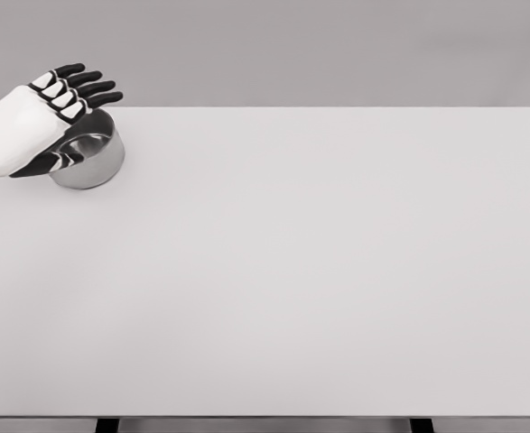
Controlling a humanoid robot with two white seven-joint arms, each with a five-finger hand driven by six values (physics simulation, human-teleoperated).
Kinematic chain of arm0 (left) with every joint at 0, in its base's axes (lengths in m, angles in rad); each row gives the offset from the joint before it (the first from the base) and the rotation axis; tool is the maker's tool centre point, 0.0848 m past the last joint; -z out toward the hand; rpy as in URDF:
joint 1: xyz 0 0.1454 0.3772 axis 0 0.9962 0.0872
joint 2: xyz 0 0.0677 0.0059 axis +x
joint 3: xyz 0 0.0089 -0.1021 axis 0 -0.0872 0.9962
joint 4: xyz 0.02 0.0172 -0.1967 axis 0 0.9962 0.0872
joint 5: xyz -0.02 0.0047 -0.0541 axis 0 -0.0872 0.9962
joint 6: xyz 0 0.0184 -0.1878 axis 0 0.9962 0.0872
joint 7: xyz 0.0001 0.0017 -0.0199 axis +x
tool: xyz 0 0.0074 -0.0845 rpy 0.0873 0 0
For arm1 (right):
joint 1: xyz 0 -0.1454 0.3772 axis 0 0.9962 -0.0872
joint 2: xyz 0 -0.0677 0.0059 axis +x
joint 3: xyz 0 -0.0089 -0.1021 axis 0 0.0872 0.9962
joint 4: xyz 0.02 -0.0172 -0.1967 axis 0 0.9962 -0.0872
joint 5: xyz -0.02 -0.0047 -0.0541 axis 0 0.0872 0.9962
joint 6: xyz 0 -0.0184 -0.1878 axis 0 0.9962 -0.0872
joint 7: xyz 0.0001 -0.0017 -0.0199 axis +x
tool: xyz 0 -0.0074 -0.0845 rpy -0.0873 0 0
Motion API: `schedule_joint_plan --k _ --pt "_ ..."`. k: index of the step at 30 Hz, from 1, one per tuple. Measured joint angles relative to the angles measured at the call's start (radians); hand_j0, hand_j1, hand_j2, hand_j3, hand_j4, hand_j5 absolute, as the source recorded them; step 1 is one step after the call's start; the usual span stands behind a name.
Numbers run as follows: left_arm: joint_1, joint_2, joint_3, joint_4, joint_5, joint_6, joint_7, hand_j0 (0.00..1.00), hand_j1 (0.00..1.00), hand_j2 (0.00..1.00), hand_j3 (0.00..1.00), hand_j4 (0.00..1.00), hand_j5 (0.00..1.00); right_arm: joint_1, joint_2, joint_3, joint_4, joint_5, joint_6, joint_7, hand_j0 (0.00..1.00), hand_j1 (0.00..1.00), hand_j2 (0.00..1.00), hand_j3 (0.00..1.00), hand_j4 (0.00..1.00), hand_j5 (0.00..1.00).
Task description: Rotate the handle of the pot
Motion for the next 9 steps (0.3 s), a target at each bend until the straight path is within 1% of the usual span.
schedule_joint_plan --k 2,4,6,9 --pt "0.011 -0.019 -0.039 -0.013 0.001 0.0 -0.001 1.0 1.0 1.0 1.0 1.0 1.0 0.0 0.0 0.0 0.0 0.0 0.0 0.0 1.0 1.0 1.0 1.0 1.0 1.0" --pt "0.011 -0.065 -0.109 -0.033 -0.006 0.0 -0.013 1.0 1.0 1.0 1.0 1.0 1.0 0.0 0.0 0.0 0.0 0.0 0.0 0.0 1.0 1.0 1.0 1.0 1.0 1.0" --pt "0.011 -0.121 -0.167 -0.045 -0.01 0.0 -0.043 1.0 1.0 1.0 1.0 1.0 1.0 0.0 0.0 0.0 0.0 0.0 0.0 0.0 1.0 1.0 1.0 1.0 1.0 1.0" --pt "0.009 -0.186 -0.215 -0.054 -0.016 0.0 -0.078 1.0 1.0 1.0 1.0 1.0 1.0 0.0 0.0 0.0 0.0 0.0 0.0 0.0 1.0 1.0 1.0 1.0 1.0 1.0"
